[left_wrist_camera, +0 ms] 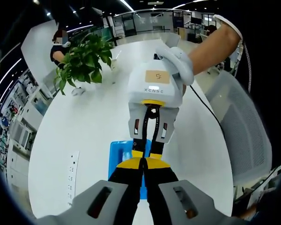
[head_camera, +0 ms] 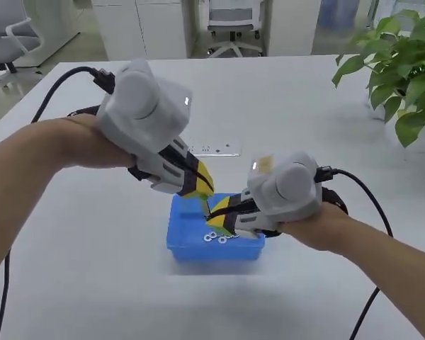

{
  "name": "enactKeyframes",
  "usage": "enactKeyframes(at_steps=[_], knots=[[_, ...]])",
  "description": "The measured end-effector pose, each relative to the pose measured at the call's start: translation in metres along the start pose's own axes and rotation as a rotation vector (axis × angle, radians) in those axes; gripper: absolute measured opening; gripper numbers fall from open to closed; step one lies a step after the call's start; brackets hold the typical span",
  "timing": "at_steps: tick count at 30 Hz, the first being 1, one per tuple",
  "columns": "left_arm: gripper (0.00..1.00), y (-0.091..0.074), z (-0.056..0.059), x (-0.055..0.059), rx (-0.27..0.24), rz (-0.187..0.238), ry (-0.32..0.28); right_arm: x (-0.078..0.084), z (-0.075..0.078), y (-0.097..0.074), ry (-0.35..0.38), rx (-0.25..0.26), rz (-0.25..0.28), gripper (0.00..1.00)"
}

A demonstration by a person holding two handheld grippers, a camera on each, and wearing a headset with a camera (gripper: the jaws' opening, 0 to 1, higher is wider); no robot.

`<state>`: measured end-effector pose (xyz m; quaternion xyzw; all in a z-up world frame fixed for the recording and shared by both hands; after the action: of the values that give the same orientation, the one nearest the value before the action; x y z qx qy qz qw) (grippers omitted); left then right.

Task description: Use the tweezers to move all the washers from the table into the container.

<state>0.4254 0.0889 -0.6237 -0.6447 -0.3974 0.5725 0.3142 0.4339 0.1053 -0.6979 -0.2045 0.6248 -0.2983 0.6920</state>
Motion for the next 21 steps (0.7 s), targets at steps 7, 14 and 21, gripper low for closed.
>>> enactKeyframes(at_steps=[7,14,21], knots=[[0.05,-0.005,0.007,-0.004,0.004,-0.001,0.014,-0.002,-0.007,-0.009,0.003,0.009,-0.003,0.05],[0.05,-0.004,0.015,-0.004,0.004,-0.023,0.042,0.002,-0.013,-0.015,-0.023,0.022,-0.027,0.04],[0.06,0.004,0.023,0.007,0.004,-0.103,0.093,0.008,-0.019,-0.018,-0.066,0.043,-0.08,0.04]])
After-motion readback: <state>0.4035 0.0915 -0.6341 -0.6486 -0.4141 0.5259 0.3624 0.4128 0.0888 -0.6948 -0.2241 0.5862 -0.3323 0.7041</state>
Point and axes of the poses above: the centre of the closed fingertips' face, and the gripper's own axes: y roughly forward along the fingers, z roughly to its right, x roughly out of its underside, the point moved 1 cm from there along -y, roughly backward along the fingers, and after that the axes turned 9 degrees about -z, right-handed, at the moved point
